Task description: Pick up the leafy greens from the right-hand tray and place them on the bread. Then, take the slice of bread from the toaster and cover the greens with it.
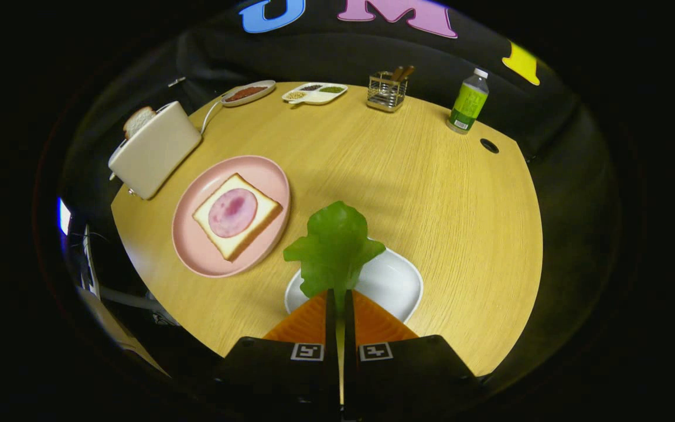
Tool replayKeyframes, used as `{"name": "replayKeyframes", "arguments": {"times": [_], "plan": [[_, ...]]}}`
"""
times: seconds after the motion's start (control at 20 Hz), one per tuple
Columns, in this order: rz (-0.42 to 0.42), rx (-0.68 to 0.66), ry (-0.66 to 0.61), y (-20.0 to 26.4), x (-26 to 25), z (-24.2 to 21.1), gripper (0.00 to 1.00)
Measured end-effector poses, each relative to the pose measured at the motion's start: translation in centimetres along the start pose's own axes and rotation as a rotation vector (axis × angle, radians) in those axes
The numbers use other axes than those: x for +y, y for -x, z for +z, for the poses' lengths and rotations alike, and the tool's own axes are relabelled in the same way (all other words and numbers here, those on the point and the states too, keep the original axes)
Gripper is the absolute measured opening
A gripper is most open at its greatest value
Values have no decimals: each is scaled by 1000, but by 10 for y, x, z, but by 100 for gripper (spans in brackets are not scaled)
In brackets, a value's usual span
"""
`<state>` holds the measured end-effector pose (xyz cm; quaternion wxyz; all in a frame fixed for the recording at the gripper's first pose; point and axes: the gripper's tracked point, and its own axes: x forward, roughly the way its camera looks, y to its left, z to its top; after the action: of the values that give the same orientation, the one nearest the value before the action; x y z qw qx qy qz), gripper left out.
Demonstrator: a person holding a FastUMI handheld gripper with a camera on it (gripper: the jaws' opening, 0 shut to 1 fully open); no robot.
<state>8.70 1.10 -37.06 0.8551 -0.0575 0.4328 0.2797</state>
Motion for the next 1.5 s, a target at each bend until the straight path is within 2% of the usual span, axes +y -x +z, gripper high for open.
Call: {"name": "replayKeyframes", "arguments": {"times": [0.2, 0.4, 0.65, 0.85, 0.95, 1.1, 1.15, 1.25, 1.5], "plan": [[57, -60, 12, 19, 48, 38, 7], [123, -79, 14, 18, 100, 66, 7], [136, -61, 46, 2, 133, 83, 8], [118, -37, 39, -13, 135, 84, 7], [120, -50, 9, -15, 135, 89, 22], [114, -72, 9, -16, 135, 93, 91], [113, -75, 10, -16, 134, 94, 94], [101, -81, 20, -11, 131, 94, 91], [102, -167, 18, 20, 140, 112, 91]]}}
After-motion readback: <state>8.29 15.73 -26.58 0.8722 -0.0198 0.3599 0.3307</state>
